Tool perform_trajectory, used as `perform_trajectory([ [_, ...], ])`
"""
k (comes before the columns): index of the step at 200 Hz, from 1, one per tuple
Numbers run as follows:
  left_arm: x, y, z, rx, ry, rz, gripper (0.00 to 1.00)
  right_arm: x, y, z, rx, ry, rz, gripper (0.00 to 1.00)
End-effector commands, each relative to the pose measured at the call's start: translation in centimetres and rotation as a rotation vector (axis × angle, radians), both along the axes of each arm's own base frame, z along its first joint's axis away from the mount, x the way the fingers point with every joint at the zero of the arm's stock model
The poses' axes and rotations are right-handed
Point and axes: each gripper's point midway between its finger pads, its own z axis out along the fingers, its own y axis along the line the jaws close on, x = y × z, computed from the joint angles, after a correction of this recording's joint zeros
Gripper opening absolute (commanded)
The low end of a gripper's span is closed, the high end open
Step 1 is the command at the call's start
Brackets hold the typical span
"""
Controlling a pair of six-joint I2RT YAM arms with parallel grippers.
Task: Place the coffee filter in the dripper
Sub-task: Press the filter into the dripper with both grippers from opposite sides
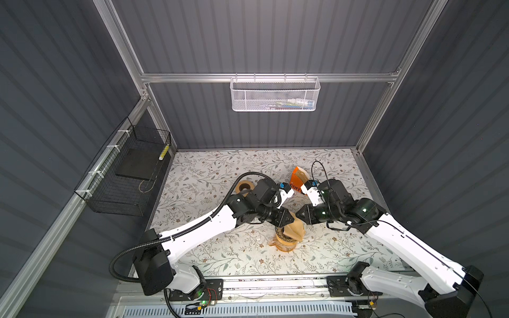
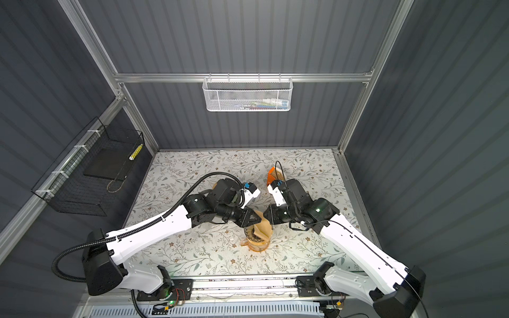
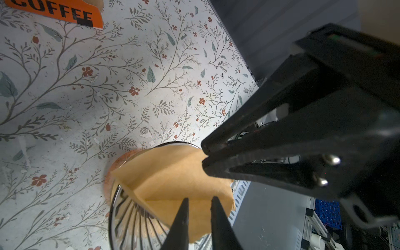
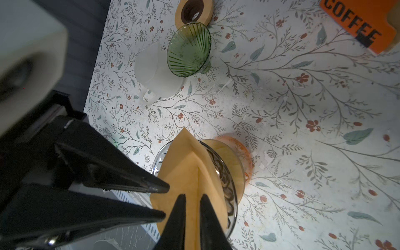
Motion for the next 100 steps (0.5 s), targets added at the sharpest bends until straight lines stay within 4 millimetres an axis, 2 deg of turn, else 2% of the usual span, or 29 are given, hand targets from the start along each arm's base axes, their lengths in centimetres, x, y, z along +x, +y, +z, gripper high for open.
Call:
perform_trajectory([
  [1,-0.8,1.0,-0.3,0.020,0.005,-0.007,0.20,-0.1,0.9,-0.6,0.023,0.032,0.021,0.15],
  [42,-1.0,1.6,-1.2,0.041,0.017,0.006,0.20,-0.1,0.9,-0.8,0.019,0.039,0.022,0.15],
  [87,-1.1,2.0,-1.2,0.044,0.011,0.015,0.20,-0.6,0.9,-1.5,0.007,0.055,0.031,0.15],
  [90,-1.1,2.1,-1.2,0.045,0.012,0.016,0.20,-0.5,1.1,-2.2,-0.008,0.074,0.032,0.15],
  [100,-1.1,2.1,-1.2,0.045,0.008,0.018,0.20,-0.6,1.3,-2.5,-0.014,0.081,0.037,0.15],
])
